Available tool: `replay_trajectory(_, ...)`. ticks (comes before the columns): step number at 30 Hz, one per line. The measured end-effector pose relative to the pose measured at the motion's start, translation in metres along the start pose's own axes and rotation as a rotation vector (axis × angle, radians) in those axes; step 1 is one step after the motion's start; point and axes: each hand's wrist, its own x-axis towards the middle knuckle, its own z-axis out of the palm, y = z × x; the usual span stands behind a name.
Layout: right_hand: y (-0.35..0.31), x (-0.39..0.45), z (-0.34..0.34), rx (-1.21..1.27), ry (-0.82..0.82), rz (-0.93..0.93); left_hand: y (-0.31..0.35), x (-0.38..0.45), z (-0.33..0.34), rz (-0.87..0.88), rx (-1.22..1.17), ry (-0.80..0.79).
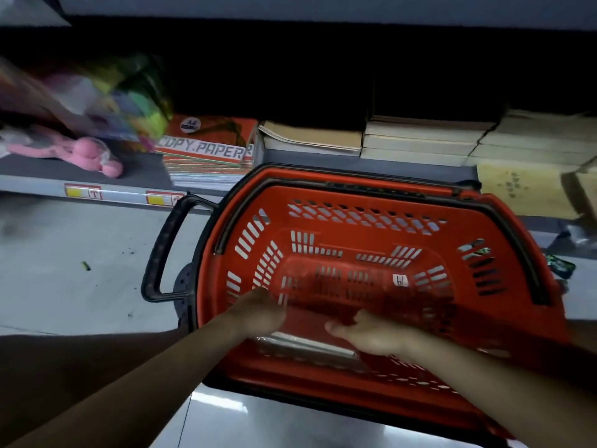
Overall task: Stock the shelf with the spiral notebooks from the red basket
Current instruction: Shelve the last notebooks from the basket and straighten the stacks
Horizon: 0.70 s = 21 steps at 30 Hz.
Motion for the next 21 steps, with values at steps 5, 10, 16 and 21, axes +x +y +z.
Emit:
replay_trajectory(5, -0.006, -0.010, 0.009, 0.173, -0.021, 0.021, 0.000, 0.000, -0.003, -0.037, -0.162, 0.044)
replay_trajectory(10, 0.000, -0.009, 0.020, 0.366, 0.147, 0.069, 0.000, -0.007, 0.004, -0.010, -0.426, 0.151)
replay_trajectory(16, 0.000, -0.031, 0.014, 0.598, 0.305, 0.031, 0.000, -0.039, -0.008, -0.101, -0.986, 0.084)
replay_trajectory(21, -0.007, -0.076, -0.018, 0.938, 0.315, -0.157, -0.004, -0.079, -0.037, -0.029, -1.229, -0.155)
